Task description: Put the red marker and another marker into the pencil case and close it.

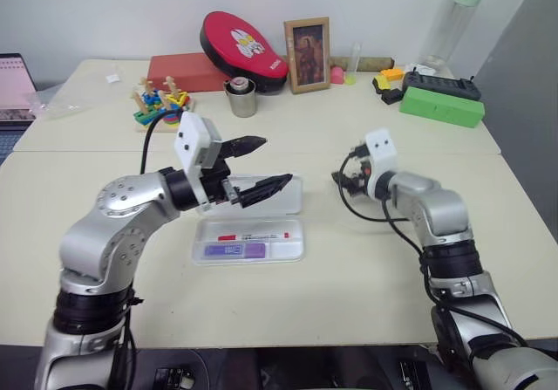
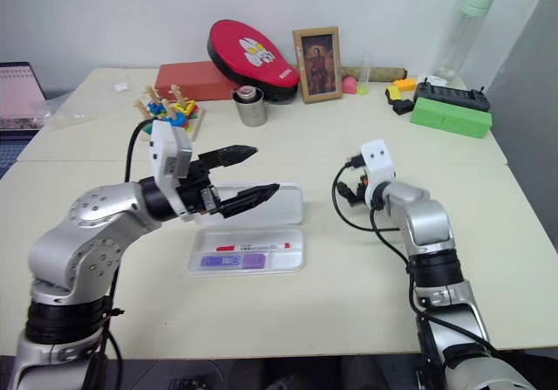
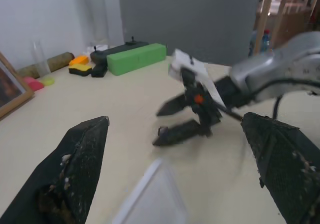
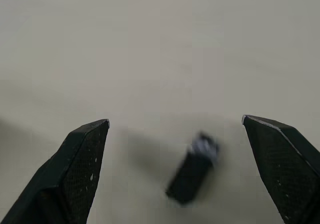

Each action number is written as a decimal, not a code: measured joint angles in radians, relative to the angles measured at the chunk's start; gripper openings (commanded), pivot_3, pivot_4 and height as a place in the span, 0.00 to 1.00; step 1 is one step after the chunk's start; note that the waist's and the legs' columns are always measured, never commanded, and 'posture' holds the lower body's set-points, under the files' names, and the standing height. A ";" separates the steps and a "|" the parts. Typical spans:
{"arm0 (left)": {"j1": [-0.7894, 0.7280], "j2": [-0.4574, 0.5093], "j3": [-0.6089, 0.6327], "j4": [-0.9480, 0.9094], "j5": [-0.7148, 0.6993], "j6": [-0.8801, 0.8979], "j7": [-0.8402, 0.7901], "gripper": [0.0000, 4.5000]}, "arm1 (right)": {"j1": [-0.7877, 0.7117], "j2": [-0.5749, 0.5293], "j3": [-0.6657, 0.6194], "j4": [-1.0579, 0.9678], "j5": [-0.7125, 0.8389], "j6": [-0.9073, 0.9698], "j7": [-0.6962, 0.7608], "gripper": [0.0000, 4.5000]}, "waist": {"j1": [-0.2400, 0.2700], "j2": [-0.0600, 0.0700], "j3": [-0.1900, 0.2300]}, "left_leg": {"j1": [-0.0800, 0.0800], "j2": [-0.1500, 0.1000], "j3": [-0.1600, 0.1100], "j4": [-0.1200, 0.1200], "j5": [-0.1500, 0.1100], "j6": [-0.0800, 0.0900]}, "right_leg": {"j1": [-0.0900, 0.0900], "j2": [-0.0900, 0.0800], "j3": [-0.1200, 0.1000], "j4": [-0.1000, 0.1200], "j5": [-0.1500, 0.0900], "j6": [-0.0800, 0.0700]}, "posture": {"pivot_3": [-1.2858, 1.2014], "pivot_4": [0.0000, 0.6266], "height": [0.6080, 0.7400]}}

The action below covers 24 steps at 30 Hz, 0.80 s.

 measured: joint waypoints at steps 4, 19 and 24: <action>-0.024 -0.034 -0.041 0.050 0.044 -0.032 -0.002 1.00 | 0.013 0.019 0.007 -0.004 -0.026 -0.018 -0.056 0.91 | -0.004 0.000 0.000 | 0.000 0.000 -0.001 0.001 0.000 0.000 | 0.001 0.000 -0.001 0.001 0.000 0.000 | 0.52 0.24 1.00; -0.075 -0.063 -0.041 0.122 0.070 -0.069 -0.022 1.00 | 0.017 0.019 0.011 0.002 -0.025 -0.036 -0.085 0.13 | 0.011 0.000 0.000 | 0.001 0.000 -0.001 0.002 0.000 0.000 | 0.002 0.000 -0.001 0.000 0.000 0.003 | 0.52 0.24 1.00; -0.073 -0.062 -0.041 0.130 0.078 -0.081 -0.027 1.00 | 0.008 0.006 0.011 0.039 -0.025 -0.080 -0.080 0.07 | 0.011 0.000 0.000 | 0.001 0.000 -0.001 0.002 0.000 0.000 | 0.002 0.000 -0.001 0.000 0.000 0.003 | 0.52 0.24 1.00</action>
